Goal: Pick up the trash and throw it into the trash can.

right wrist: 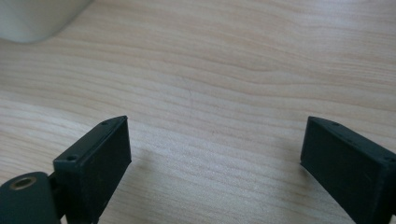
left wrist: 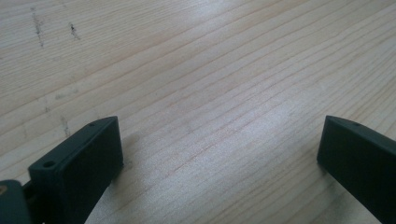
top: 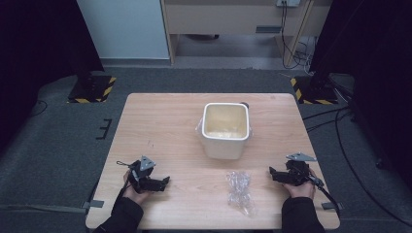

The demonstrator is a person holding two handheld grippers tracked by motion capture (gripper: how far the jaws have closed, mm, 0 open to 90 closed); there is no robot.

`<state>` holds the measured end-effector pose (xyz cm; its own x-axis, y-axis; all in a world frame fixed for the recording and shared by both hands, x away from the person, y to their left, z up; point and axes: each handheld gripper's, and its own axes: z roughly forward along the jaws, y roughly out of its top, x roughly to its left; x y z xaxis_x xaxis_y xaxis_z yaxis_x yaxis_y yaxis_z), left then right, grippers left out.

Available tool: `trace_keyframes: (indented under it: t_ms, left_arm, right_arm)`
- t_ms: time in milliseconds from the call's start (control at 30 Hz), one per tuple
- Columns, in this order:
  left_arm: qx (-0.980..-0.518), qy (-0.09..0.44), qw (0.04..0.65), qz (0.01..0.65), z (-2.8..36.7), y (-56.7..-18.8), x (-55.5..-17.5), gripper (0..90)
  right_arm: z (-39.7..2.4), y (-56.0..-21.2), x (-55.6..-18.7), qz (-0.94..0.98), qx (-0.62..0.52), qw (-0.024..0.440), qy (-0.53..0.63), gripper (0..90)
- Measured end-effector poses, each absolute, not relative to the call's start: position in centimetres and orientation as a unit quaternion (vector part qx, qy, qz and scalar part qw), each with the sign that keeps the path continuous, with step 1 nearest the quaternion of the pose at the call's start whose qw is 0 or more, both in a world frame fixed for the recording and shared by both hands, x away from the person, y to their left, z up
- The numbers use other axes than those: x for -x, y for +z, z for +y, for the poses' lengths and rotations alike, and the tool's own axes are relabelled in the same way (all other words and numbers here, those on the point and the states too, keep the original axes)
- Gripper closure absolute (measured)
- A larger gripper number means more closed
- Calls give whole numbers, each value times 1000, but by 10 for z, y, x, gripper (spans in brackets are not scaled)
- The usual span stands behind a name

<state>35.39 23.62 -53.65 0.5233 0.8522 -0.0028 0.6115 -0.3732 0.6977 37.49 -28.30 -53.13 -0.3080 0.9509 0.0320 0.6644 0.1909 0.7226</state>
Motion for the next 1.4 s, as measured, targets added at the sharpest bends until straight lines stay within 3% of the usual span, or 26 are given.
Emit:
trace_keyframes:
  t_ms: [467,1400]
  left_arm:
    - [-809,181,329,452,236,-536,-354,0]
    - [-809,181,330,451,236,-536,-355,0]
  right_arm:
    - [-291,-507,-362,707,-538,256,381,78]
    - [-279,-456,-341,691,-490,282,450,70]
